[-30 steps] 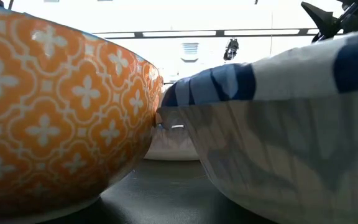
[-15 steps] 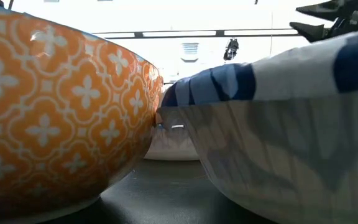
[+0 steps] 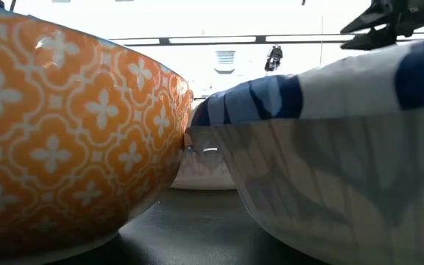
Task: Place and stack bowls onto a shelf
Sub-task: Put the yellow bowl on the shelf
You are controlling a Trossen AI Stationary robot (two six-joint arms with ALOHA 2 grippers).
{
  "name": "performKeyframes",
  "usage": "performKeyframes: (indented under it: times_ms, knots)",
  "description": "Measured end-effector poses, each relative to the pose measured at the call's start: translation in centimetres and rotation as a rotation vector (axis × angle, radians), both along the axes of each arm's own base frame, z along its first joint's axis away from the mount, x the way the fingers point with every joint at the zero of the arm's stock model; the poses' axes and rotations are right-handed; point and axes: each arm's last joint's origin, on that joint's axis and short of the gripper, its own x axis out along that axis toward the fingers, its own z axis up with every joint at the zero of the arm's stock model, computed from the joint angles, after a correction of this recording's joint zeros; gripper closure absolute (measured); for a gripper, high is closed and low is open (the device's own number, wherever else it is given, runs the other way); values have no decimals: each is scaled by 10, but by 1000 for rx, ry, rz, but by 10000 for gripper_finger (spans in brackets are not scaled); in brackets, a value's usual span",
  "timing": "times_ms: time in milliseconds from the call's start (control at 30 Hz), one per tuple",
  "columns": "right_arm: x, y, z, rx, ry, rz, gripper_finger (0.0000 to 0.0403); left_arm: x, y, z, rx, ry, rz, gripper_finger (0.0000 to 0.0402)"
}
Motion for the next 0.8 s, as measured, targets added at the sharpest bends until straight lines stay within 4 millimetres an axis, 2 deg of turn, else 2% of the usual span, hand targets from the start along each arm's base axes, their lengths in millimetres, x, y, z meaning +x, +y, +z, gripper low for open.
performKeyframes:
  times_ms: [200,367,667,800]
  knots:
    - [8,1,4,237,260,-111,262,0,0,0,0,0,0,242]
    - [27,5,-2,409,393,-120,262,0,0,0,0,0,0,242]
    - [58,12,-35,623,663,-126,262,0,0,0,0,0,0,242]
    - [62,15,-47,689,797,-160,262,0,0,0,0,0,0,242]
